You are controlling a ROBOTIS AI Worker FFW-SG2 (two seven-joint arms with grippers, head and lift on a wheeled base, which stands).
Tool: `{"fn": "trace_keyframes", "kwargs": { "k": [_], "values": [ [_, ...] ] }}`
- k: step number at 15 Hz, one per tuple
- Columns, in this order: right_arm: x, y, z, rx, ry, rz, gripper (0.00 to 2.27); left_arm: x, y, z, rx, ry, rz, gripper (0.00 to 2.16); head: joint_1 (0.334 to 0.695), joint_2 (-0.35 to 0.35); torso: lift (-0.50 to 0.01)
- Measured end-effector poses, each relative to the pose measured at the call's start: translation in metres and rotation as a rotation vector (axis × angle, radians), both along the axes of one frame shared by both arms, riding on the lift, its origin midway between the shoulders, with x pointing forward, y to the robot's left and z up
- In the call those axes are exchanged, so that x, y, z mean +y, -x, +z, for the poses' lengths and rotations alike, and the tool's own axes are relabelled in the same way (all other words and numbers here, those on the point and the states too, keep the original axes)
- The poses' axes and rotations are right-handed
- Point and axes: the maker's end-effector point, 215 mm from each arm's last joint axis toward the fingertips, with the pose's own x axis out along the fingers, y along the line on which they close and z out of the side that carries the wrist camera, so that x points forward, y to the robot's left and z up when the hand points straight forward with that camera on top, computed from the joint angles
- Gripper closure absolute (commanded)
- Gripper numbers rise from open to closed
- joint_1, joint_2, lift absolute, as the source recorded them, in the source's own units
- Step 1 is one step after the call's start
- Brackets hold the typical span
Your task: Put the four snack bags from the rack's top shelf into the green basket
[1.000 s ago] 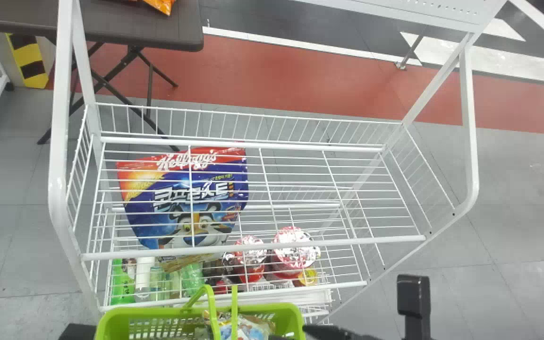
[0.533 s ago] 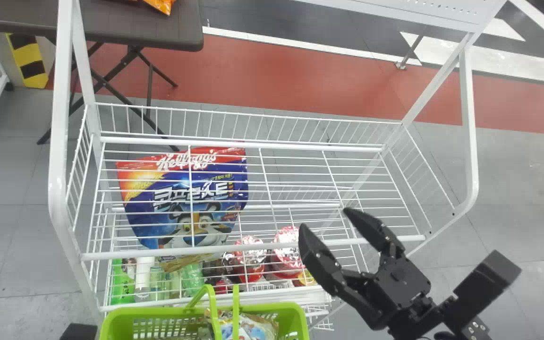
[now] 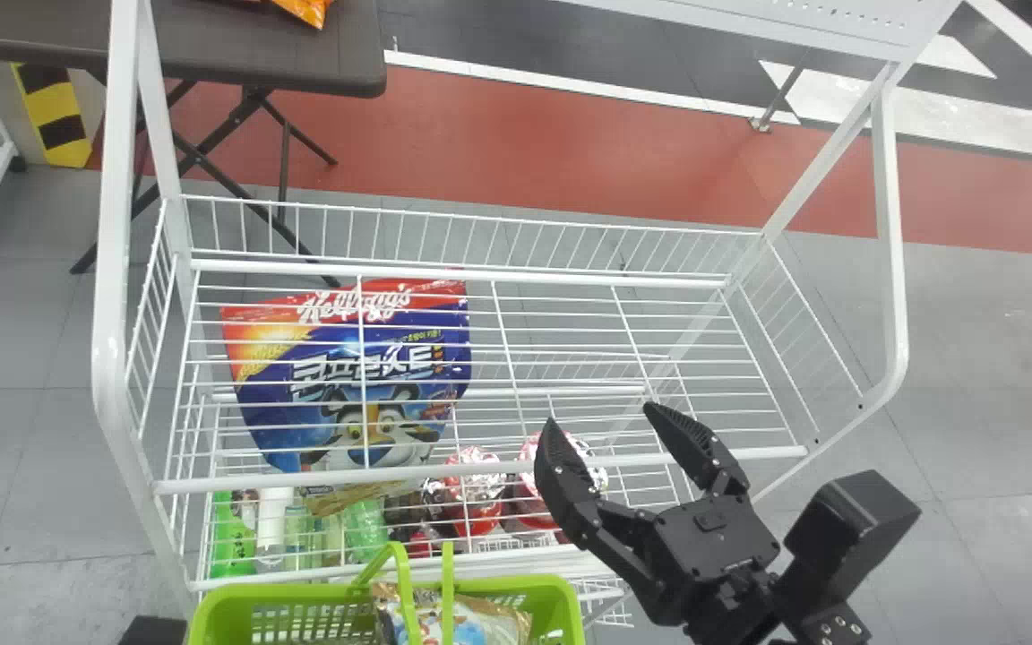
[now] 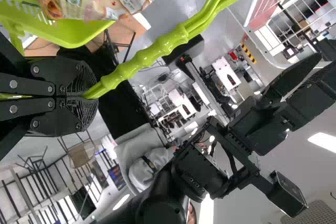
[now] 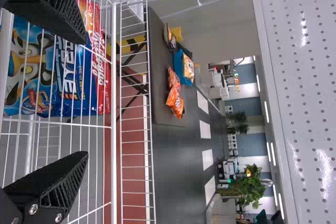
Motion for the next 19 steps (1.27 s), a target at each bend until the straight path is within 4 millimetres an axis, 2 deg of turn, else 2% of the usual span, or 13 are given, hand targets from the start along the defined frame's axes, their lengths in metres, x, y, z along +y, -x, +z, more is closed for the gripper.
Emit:
{"fn": "trace_keyframes", "kwargs": {
  "k": [19],
  "values": [
    [-0.0063, -0.0013, 0.0097, -0.031, 0.013, -0.009, 0.06, -0.0002, -0.0002, 0.0021, -0.004, 0.004, -0.002, 2.11, 0.695, -0.35, 0.0]
  ]
}}
